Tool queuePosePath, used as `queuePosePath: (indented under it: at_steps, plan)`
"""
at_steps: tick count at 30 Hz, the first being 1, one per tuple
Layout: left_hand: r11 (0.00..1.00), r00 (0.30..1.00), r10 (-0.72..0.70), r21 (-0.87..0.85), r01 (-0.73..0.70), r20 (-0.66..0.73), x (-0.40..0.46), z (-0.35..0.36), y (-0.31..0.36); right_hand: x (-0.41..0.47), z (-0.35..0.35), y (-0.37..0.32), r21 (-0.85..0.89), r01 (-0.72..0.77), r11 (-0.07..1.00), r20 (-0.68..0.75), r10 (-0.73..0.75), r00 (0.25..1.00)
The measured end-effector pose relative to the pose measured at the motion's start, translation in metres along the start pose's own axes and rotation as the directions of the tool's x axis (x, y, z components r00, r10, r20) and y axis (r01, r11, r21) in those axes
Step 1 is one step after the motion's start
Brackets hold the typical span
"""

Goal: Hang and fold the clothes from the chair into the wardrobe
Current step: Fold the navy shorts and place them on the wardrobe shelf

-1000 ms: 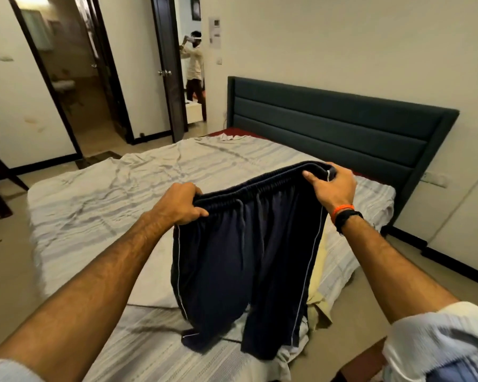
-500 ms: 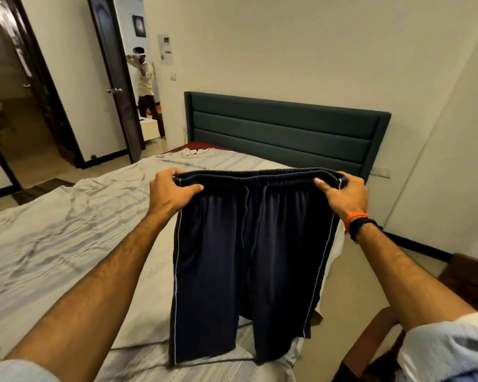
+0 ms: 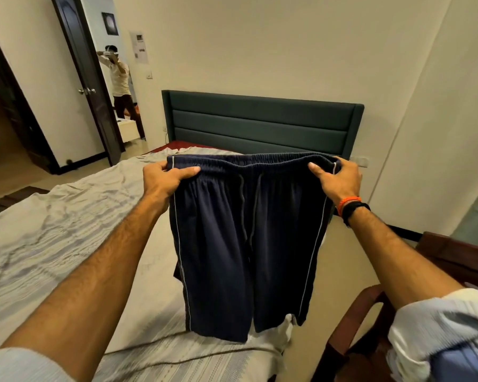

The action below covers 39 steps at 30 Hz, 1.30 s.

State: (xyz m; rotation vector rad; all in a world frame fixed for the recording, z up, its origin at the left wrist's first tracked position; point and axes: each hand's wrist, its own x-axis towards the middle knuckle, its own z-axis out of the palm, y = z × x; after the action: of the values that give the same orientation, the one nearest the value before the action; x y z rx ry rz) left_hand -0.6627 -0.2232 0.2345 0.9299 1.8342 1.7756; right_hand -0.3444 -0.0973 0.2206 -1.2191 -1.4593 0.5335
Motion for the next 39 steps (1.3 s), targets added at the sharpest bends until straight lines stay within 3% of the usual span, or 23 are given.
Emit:
queuePosePath:
  at_steps: [4,10,15,17,20,22,24,26,28,33,39]
  plan:
    - [1.000,0.999,-0.018,0.008,0.018,0.028,-0.005,0.011,0.001,-0.007,-0.004,0.005,0.013,-0.002,1.000,0.028,0.002,1.000]
    - [0.982,0.994,0.108,0.156,-0.110,0.019,-0.010,0.005,-0.012,-0.011,-0.015,0.009,0.014,0.019,1.000,0.058,-0.020,0.998]
    - [0.964,0.989,0.111,0.230,-0.132,0.101,-0.015,-0.004,-0.010,-0.005,-0.032,0.011,0.098,0.003,0.995,0.256,-0.028,0.966]
    - [0.982,0.989,0.065,0.165,-0.086,0.131,-0.020,-0.009,-0.008,-0.008,-0.041,0.010,0.233,-0.055,0.971,0.346,-0.030,0.938]
    - [0.994,0.966,-0.084,-0.045,0.098,0.243,-0.023,-0.019,-0.005,-0.008,-0.054,0.013,0.388,-0.241,0.889,0.517,0.007,0.856]
    - [0.976,0.955,-0.175,-0.085,0.200,0.238,-0.020,-0.019,-0.008,-0.004,-0.047,0.019,0.350,-0.314,0.883,0.502,0.106,0.858]
    - [0.976,0.973,-0.216,0.022,0.215,0.075,-0.016,-0.010,-0.013,-0.001,-0.031,0.018,0.162,-0.264,0.951,0.358,0.193,0.914]
    - [0.960,0.982,-0.170,0.210,0.185,-0.086,-0.021,0.005,-0.013,-0.010,-0.015,0.007,-0.067,-0.175,0.982,0.251,0.186,0.950]
    - [0.956,0.984,-0.126,0.249,0.154,-0.124,-0.037,0.023,-0.008,-0.028,0.002,-0.009,-0.081,-0.127,0.989,0.233,0.143,0.962]
    - [0.986,0.997,-0.074,0.151,0.074,-0.006,-0.071,0.075,0.005,-0.063,0.045,-0.038,0.053,0.013,0.998,0.339,-0.030,0.940]
    - [0.997,0.985,-0.030,0.070,0.018,0.173,-0.095,0.100,0.029,-0.070,0.059,-0.054,0.117,-0.075,0.990,0.510,0.005,0.860]
